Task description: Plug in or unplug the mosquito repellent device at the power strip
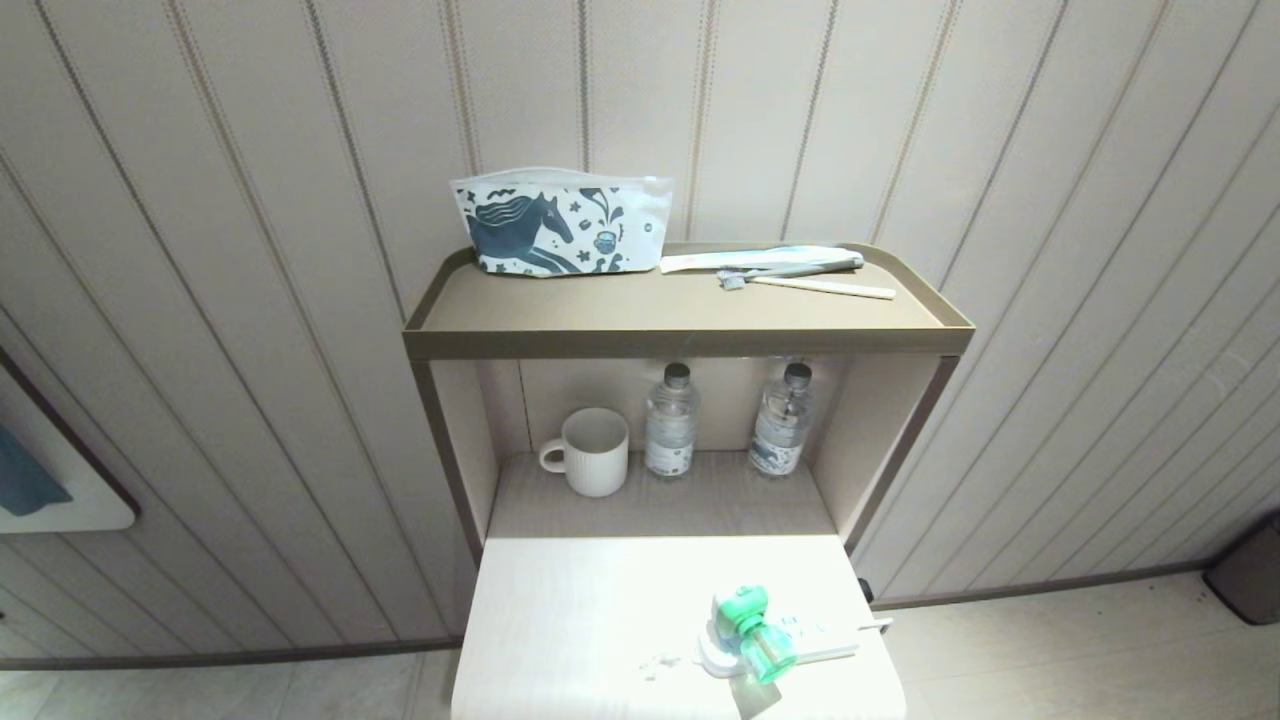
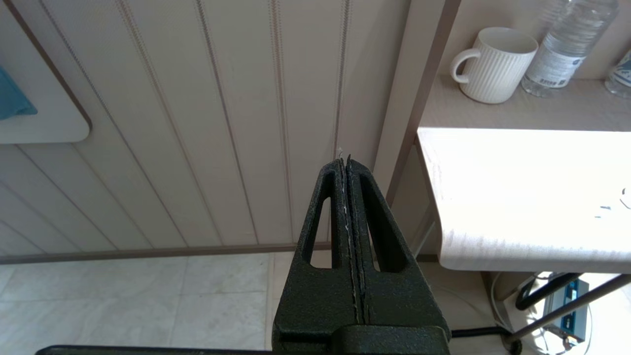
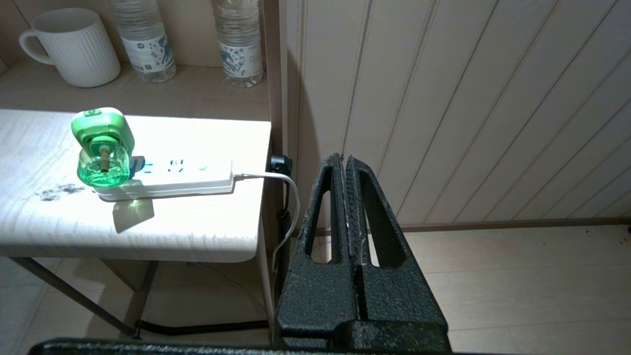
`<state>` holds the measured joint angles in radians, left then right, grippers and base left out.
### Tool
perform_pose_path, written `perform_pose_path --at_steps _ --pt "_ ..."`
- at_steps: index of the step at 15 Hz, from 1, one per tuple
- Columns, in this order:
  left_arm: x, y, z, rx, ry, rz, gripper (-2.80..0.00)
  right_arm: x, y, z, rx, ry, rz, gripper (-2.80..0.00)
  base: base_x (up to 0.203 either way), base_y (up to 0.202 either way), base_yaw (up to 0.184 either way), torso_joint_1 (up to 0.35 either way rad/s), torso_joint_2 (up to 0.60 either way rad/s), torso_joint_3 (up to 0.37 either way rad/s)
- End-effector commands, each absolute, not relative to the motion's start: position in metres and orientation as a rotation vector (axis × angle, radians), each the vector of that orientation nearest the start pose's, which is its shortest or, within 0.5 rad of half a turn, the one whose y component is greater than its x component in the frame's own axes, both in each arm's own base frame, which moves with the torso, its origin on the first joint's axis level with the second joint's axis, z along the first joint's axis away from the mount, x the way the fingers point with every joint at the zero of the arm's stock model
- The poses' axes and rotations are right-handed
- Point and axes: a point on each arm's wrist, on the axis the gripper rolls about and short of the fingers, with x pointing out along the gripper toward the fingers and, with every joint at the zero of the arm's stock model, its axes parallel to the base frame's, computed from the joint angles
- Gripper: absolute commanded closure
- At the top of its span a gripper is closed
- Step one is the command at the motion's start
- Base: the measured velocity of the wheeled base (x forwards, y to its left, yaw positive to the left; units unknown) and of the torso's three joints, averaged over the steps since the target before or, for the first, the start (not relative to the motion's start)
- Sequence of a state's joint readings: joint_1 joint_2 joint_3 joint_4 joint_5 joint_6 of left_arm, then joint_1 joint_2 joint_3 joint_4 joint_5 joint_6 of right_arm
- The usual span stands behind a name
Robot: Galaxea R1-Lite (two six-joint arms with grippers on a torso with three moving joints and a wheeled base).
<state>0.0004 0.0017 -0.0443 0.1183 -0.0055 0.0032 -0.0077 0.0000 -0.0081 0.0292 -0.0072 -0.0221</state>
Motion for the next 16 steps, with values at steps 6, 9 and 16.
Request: perform_pose_path --at_steps 6,9,16 --pt "-0.0264 -0.0001 0.0756 0.003 0.077 -0.006 0.0 -0.0225 -0.0003 0.0745 -0.002 0.015 -0.028 0.0 0.0 0.0 0.0 0.0 0.0 0.0" --pt "-0.0265 -0.0001 0.0755 0.003 0.077 -0.006 0.0 -0.0225 -0.0003 0.0745 -0.002 0.015 -0.028 0.0 0.0 0.0 0.0 0.0 0.0 0.0" --pt "-0.0264 -0.0002 0.0754 0.003 0.077 -0.005 0.0 -0.0225 -0.0003 0.0745 -0.002 0.015 -0.028 0.0 0.0 0.0 0.0 0.0 0.0 0.0"
